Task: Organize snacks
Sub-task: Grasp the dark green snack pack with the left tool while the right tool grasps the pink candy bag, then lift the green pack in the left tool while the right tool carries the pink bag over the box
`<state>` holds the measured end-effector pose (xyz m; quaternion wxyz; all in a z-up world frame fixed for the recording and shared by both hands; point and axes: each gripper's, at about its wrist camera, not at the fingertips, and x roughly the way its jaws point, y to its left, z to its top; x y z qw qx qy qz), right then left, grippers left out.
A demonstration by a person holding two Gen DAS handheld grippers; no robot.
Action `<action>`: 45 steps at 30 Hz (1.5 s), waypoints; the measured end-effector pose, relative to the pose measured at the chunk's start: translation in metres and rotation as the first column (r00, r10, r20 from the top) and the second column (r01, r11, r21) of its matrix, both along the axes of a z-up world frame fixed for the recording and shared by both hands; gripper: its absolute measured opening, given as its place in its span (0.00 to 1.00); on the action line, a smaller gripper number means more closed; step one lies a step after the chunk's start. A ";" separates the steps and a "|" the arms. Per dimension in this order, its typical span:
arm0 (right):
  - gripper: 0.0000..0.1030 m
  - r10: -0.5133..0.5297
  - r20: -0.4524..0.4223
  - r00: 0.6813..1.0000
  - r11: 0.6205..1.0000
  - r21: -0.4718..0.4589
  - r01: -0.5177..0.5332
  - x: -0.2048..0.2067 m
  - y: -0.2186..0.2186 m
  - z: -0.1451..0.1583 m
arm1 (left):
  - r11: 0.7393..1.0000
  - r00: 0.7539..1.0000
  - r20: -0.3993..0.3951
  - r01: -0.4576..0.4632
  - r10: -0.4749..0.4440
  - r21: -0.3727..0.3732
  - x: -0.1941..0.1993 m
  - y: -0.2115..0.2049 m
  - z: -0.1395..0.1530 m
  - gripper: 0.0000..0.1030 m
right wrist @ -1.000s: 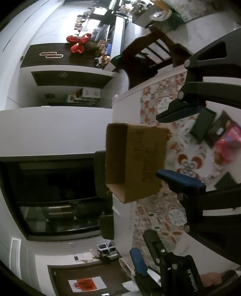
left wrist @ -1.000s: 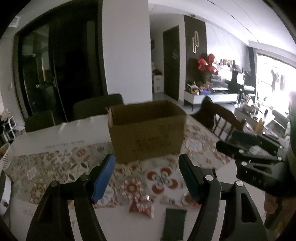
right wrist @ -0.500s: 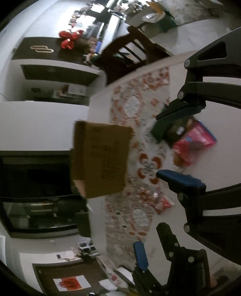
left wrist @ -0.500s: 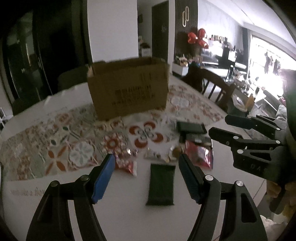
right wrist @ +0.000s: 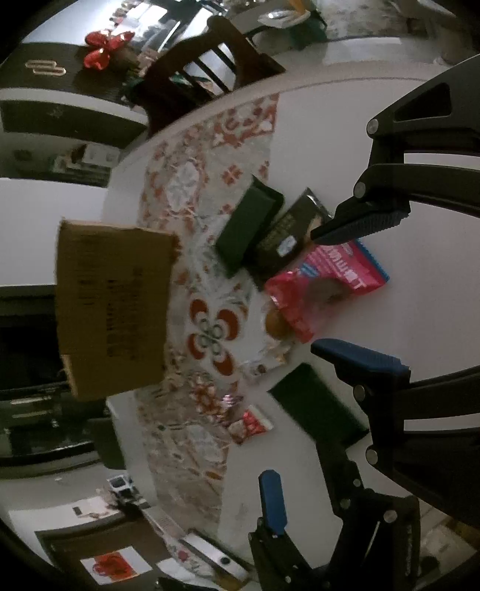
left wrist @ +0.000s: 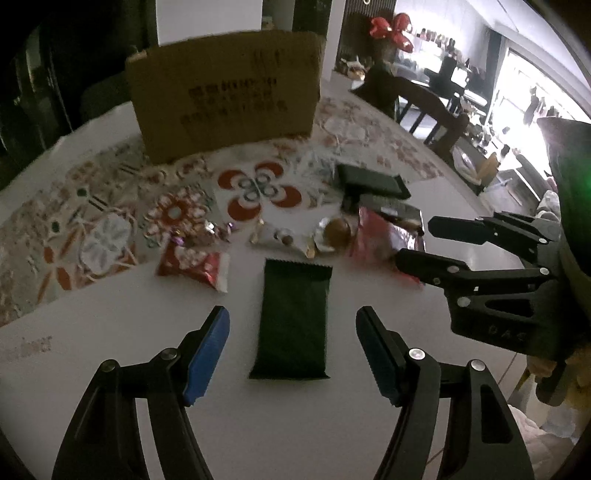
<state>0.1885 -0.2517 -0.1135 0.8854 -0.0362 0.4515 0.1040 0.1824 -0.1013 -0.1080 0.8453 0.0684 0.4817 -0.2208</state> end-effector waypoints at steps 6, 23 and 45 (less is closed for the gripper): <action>0.52 0.056 -0.067 0.996 0.998 -0.036 -0.059 0.012 0.004 -0.015 | 1.000 0.998 -0.054 0.006 -0.007 -0.012 0.010 -0.004 -0.013 0.66; 0.52 0.140 -0.110 0.984 0.986 -0.079 -0.149 0.038 0.009 -0.031 | 1.000 0.995 -0.103 -0.013 0.012 -0.011 0.029 -0.012 -0.030 0.55; 0.33 0.042 0.035 0.999 0.999 -0.031 -0.041 0.017 0.006 -0.010 | 0.997 0.999 -0.006 -0.051 0.051 -0.054 0.018 0.000 -0.003 0.42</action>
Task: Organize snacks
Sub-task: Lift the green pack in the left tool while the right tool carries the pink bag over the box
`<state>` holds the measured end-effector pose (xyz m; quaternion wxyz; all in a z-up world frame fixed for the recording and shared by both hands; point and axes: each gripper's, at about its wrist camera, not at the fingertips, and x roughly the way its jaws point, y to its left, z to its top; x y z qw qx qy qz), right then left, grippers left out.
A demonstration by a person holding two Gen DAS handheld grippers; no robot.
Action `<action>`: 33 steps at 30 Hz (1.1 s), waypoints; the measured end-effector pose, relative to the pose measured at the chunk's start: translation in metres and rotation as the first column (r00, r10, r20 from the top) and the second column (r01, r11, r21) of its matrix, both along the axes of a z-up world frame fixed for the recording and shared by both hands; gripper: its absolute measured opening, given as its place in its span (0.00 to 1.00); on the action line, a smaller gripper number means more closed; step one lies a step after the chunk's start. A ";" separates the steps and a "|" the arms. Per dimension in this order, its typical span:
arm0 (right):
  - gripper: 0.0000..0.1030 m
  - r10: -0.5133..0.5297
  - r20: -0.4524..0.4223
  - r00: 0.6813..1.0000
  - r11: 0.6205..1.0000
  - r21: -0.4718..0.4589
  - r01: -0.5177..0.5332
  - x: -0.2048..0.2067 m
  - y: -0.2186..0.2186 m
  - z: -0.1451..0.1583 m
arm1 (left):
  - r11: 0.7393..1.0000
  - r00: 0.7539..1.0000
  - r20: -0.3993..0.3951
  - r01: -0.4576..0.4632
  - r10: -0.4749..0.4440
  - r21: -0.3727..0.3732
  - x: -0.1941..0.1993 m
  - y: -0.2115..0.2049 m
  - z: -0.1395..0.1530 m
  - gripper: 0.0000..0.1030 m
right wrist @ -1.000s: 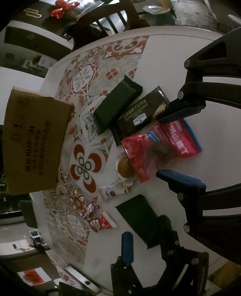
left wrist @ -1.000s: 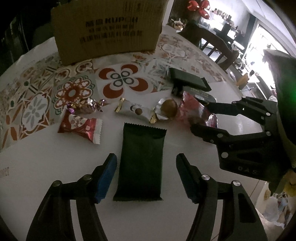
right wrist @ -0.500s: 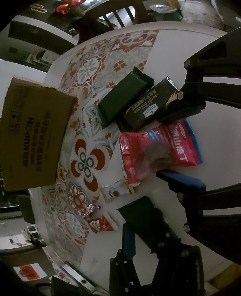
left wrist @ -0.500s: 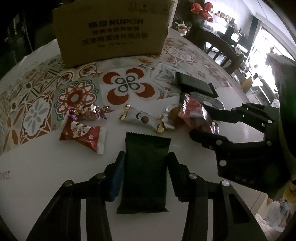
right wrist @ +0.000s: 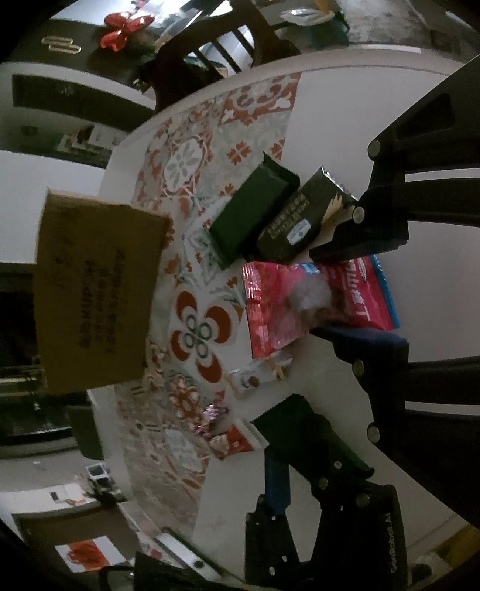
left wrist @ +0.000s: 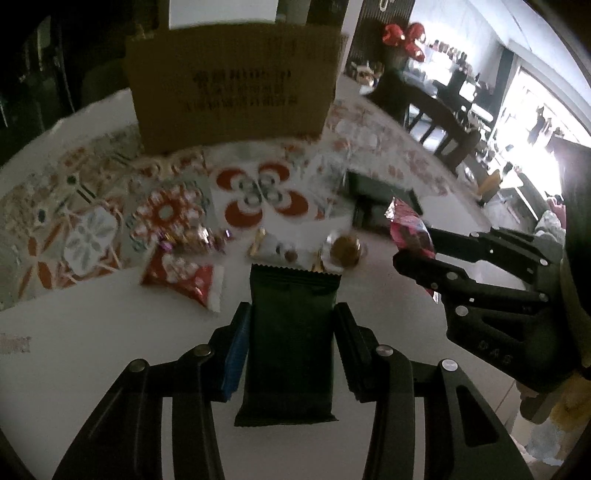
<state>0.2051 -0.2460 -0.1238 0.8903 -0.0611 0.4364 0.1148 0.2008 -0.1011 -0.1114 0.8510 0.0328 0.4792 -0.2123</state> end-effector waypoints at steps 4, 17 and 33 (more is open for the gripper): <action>0.33 -0.017 0.059 0.998 1.000 0.027 0.016 -0.005 0.001 0.021 | 1.000 0.997 0.073 -0.013 0.014 -0.016 -0.002 0.005 0.023 0.43; 0.33 -0.067 0.198 0.978 0.988 0.148 0.038 0.000 0.012 0.075 | 0.996 0.965 0.254 -0.060 0.073 -0.060 0.017 0.021 0.085 0.43; 0.33 -0.097 0.322 0.942 0.977 0.209 0.029 0.056 0.015 0.129 | 0.991 0.916 0.380 -0.097 0.127 -0.096 0.074 0.033 0.140 0.43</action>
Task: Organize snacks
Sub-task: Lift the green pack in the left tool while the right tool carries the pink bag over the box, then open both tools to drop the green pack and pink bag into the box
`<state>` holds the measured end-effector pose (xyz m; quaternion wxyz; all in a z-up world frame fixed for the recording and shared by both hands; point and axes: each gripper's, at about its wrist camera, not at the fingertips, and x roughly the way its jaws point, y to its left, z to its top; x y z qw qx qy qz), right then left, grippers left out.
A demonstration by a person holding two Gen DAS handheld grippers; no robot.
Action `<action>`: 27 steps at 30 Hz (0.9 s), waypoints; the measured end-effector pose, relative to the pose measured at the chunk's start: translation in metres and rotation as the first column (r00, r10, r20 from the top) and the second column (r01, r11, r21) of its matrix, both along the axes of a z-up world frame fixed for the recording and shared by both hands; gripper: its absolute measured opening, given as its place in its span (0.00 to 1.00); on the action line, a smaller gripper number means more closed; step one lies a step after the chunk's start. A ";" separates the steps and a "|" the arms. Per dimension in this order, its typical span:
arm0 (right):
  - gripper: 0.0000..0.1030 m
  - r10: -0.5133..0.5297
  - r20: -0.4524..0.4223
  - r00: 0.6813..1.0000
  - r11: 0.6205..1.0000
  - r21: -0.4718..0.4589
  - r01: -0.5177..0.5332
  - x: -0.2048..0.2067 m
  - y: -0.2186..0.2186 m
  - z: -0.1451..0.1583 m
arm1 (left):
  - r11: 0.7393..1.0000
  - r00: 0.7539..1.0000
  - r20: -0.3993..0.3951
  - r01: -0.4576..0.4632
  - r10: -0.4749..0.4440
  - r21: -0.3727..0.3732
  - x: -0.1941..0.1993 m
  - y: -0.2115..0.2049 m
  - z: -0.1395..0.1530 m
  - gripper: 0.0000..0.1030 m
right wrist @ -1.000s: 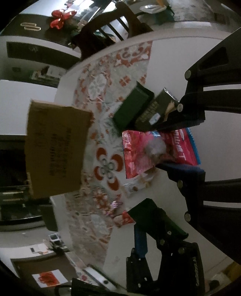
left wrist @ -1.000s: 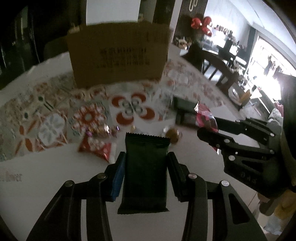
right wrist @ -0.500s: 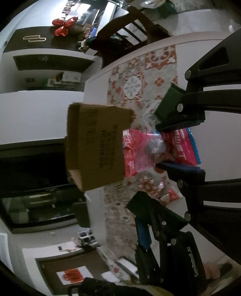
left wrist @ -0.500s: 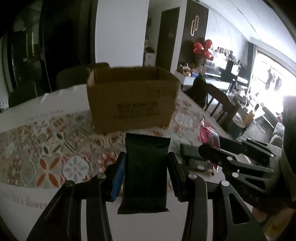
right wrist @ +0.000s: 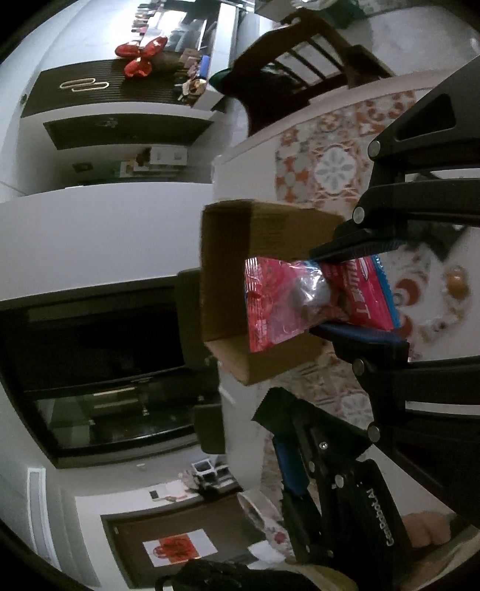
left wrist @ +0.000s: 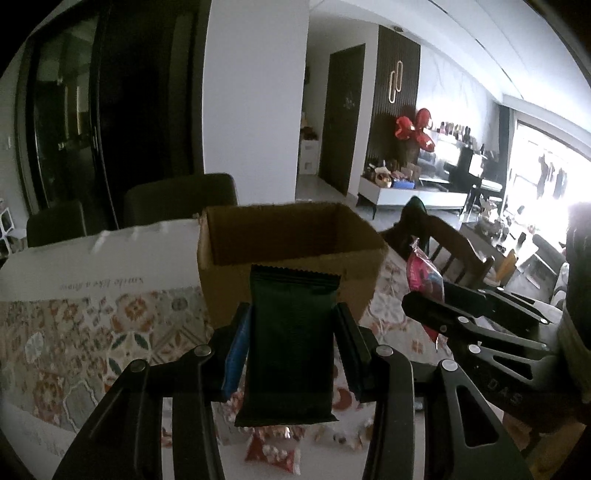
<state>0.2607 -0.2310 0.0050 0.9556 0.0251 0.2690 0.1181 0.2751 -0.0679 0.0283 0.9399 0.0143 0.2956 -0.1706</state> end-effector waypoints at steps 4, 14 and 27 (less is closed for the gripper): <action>0.33 0.006 0.028 1.000 1.000 0.003 -0.006 0.015 0.002 0.012 | 1.000 1.000 0.021 -0.004 0.004 -0.018 0.016 0.000 0.013 0.43; 0.33 0.010 0.032 0.999 1.000 0.029 -0.011 0.074 -0.003 0.029 | 0.999 1.000 -0.005 0.001 -0.001 -0.036 0.082 -0.007 0.032 0.43; 0.33 -0.005 -0.044 0.999 1.000 0.007 0.005 0.150 -0.012 0.014 | 0.999 0.995 -0.091 -0.029 0.031 0.014 0.162 -0.015 0.013 0.43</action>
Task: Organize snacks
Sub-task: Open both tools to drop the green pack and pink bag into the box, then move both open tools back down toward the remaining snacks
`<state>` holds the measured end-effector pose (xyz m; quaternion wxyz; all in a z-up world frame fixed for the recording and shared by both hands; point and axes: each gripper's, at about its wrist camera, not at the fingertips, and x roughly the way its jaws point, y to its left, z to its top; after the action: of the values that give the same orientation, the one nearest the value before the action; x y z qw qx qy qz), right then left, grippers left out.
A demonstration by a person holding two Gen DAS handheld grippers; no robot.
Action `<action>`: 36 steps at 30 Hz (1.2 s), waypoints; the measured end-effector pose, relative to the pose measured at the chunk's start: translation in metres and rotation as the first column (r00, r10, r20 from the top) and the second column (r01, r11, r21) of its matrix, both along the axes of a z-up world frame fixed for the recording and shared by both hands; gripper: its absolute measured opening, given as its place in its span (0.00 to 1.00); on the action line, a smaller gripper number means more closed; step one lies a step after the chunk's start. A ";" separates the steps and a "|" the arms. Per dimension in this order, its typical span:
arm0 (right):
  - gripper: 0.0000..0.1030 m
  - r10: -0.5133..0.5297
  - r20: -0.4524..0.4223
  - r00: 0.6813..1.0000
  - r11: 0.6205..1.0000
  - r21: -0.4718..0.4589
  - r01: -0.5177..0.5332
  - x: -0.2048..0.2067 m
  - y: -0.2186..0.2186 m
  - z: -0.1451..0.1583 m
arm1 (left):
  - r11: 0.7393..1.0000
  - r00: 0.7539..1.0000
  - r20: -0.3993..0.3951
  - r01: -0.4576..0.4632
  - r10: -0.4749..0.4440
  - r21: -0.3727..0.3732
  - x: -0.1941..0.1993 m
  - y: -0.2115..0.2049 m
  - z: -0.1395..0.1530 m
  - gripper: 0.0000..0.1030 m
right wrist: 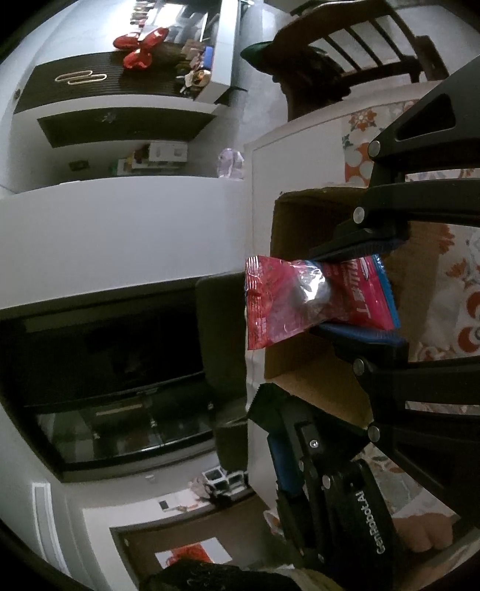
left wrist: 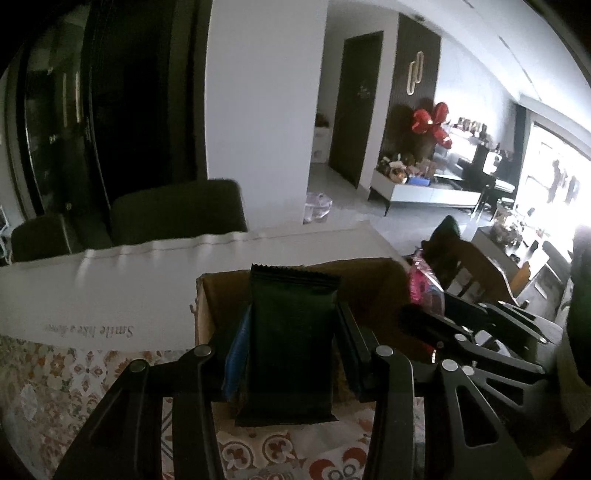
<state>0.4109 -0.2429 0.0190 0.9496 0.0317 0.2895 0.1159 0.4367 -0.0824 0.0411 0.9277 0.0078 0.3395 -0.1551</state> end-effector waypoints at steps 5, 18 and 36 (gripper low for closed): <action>0.34 -0.019 -0.036 0.999 1.000 -0.023 0.018 0.014 0.000 -0.012 | 1.000 0.998 -0.058 -0.012 0.011 -0.019 0.019 0.001 -0.014 0.43; 0.58 -0.115 -0.017 0.993 0.992 -0.053 0.114 -0.013 -0.001 -0.004 | 0.997 0.996 0.055 -0.073 0.071 0.041 -0.036 0.010 0.001 0.71; 0.58 -0.153 0.088 0.984 0.986 -0.046 0.158 -0.124 0.008 0.000 | 0.997 0.987 0.152 -0.059 0.051 0.053 -0.153 0.035 0.004 0.74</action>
<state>0.2868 -0.2353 0.0195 0.9676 0.0243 0.2487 0.0350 0.2835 -0.0472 0.0455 0.9539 0.0365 0.2730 -0.1188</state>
